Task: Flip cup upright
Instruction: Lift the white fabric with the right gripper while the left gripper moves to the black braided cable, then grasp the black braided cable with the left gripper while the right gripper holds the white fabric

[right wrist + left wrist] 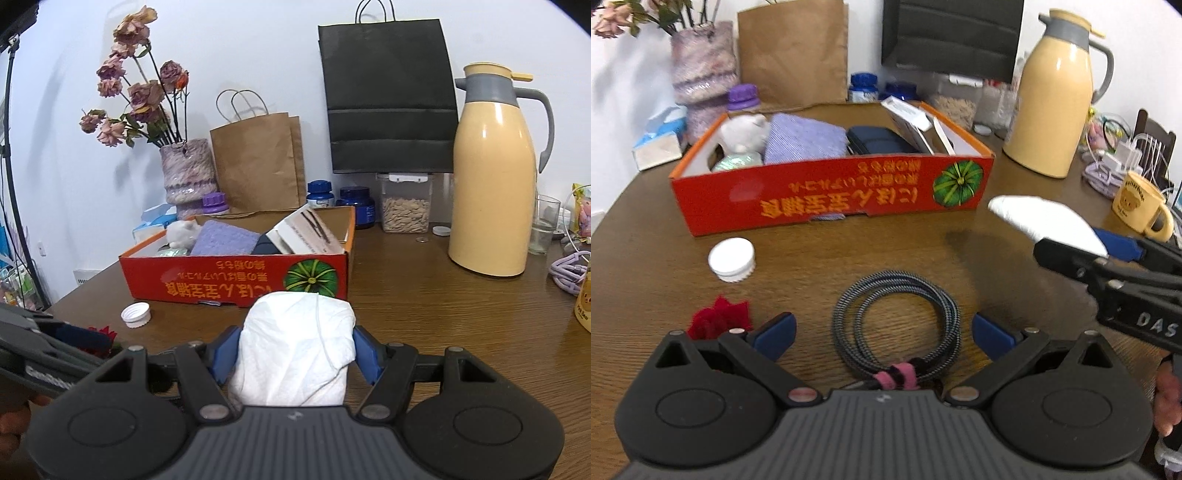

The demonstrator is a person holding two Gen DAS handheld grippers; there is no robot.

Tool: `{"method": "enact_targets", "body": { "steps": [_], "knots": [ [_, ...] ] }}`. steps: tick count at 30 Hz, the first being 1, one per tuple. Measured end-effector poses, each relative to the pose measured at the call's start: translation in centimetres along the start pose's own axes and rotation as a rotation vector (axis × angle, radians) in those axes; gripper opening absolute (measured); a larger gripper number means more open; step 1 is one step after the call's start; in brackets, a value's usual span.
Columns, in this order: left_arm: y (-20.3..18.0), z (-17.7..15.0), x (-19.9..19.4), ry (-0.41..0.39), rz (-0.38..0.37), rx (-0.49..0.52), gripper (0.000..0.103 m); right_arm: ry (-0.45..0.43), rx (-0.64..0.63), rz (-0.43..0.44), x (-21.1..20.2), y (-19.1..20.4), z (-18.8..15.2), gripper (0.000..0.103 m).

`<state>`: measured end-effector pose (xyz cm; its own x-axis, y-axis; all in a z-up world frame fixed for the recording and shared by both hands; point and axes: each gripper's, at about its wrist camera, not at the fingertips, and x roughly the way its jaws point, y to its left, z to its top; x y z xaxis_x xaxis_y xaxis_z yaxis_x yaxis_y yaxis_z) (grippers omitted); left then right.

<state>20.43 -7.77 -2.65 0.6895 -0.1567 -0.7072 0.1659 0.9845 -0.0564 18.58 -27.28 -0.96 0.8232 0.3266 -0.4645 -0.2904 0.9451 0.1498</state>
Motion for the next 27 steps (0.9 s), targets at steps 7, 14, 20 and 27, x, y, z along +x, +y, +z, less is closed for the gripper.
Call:
{"method": "enact_targets", "body": {
  "steps": [7,14,20,27],
  "knots": [
    [-1.0,0.1,1.8,0.063,0.009,0.008,0.103,-0.007,0.022,-0.001,-0.2,-1.1,0.1,0.064],
    [-1.2,0.1,3.0,0.096,0.029,0.007,0.103,-0.014,0.026,0.012,-0.4,-1.4,0.1,0.064],
    [-1.5,0.0,3.3,0.087,0.055,0.021,0.103,-0.022,0.024,0.020,-0.6,-1.3,0.0,0.065],
    [-2.0,-0.3,2.9,0.062,0.057,0.048,0.091,-0.020,0.024,0.021,-0.5,-1.3,0.0,0.065]
  ]
}}
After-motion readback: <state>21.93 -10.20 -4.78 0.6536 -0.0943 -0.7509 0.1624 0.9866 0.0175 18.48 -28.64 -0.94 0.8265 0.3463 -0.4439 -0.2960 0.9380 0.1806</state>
